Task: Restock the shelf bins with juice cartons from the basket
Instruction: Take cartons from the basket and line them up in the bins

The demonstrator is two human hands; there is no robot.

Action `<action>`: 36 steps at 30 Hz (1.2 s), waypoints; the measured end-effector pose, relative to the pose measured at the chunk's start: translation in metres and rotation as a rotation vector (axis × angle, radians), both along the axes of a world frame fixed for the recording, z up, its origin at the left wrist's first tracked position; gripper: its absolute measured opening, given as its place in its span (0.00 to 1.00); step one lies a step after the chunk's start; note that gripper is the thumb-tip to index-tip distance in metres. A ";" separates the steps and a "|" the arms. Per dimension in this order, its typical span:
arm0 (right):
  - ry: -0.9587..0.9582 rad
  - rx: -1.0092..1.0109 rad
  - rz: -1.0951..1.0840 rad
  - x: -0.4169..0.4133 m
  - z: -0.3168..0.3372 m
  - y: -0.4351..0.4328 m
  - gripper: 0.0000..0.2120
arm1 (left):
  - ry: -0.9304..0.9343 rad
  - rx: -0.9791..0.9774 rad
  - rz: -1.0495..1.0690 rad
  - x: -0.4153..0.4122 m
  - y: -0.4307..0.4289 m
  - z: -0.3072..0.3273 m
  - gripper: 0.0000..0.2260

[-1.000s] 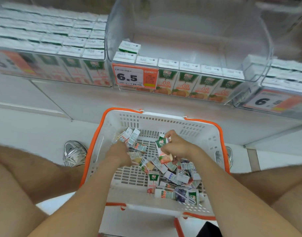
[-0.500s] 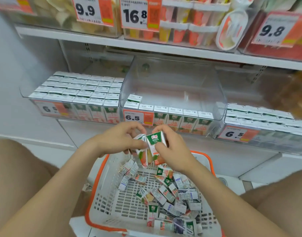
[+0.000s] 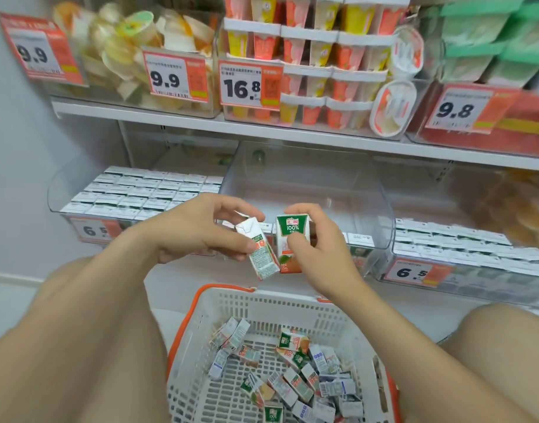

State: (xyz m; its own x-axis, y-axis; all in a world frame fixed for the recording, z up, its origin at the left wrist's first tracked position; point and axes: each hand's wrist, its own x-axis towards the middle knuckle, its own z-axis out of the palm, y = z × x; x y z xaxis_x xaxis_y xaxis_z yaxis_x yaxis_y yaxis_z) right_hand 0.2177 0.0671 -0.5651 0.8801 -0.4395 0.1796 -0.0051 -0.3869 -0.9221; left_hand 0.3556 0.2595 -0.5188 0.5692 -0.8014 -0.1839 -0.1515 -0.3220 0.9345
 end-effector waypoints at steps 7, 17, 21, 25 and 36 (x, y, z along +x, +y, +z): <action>-0.054 -0.141 -0.132 0.028 0.022 -0.036 0.18 | -0.415 -0.101 0.312 0.013 -0.034 0.006 0.16; 0.208 -0.551 0.072 0.075 0.024 -0.094 0.17 | -0.810 0.040 0.316 0.055 -0.090 -0.019 0.21; 0.382 -0.541 0.229 0.092 0.012 -0.100 0.11 | -0.989 0.326 0.112 0.064 -0.100 -0.030 0.23; 0.460 -0.565 0.339 0.105 0.003 -0.095 0.14 | -1.025 0.666 -0.080 0.065 -0.103 -0.036 0.22; 0.577 -0.492 0.284 0.125 -0.006 -0.089 0.24 | -1.118 0.777 0.112 0.064 -0.067 -0.022 0.29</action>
State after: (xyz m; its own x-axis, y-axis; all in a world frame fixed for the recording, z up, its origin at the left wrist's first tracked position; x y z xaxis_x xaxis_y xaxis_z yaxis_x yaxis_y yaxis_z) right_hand 0.3427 -0.0214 -0.5711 0.9593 -0.1742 -0.2223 -0.2687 -0.8056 -0.5281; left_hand 0.4196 0.1922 -0.5406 0.7642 -0.6440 0.0354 -0.6390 -0.7635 -0.0939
